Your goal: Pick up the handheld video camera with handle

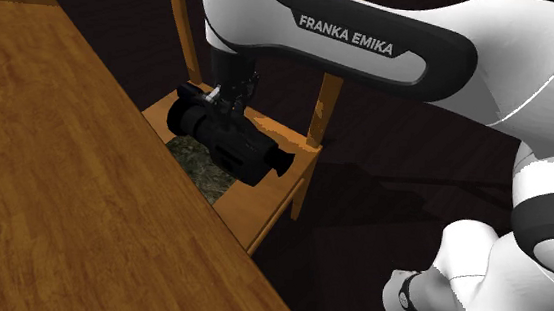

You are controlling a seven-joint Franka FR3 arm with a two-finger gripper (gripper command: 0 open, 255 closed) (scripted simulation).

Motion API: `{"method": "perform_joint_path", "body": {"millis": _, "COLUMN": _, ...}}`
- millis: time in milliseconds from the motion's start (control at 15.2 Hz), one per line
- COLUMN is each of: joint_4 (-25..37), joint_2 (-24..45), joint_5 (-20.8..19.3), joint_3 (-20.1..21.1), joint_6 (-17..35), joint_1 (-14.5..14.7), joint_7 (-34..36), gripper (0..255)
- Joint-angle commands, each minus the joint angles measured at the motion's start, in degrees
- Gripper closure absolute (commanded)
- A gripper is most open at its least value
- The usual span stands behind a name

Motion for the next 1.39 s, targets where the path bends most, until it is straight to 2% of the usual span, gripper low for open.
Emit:
{"method": "perform_joint_path", "body": {"millis": 0, "joint_4": 0.0, "joint_2": 0.0, "joint_5": 0.0, "joint_3": 0.0, "joint_6": 0.0, "joint_1": 0.0, "joint_7": 0.0, "gripper": 255}}
{"method": "perform_joint_path", "body": {"millis": 330, "joint_4": -0.1, "joint_2": 0.0, "joint_5": 0.0, "joint_3": 0.0, "joint_6": 0.1, "joint_1": 0.0, "joint_7": 0.0, "gripper": 255}}
{"method": "perform_joint_path", "body": {"millis": 858, "joint_4": 10.3, "joint_2": 3.2, "joint_5": 1.5, "joint_3": -0.5, "joint_6": -7.4, "joint_1": -1.0, "joint_7": 0.0, "gripper": 255}}
{"method": "perform_joint_path", "body": {"millis": 1320, "joint_4": 22.2, "joint_2": 7.9, "joint_5": 4.0, "joint_3": -1.1, "joint_6": -15.2, "joint_1": -3.0, "joint_7": -0.1, "gripper": 255}}
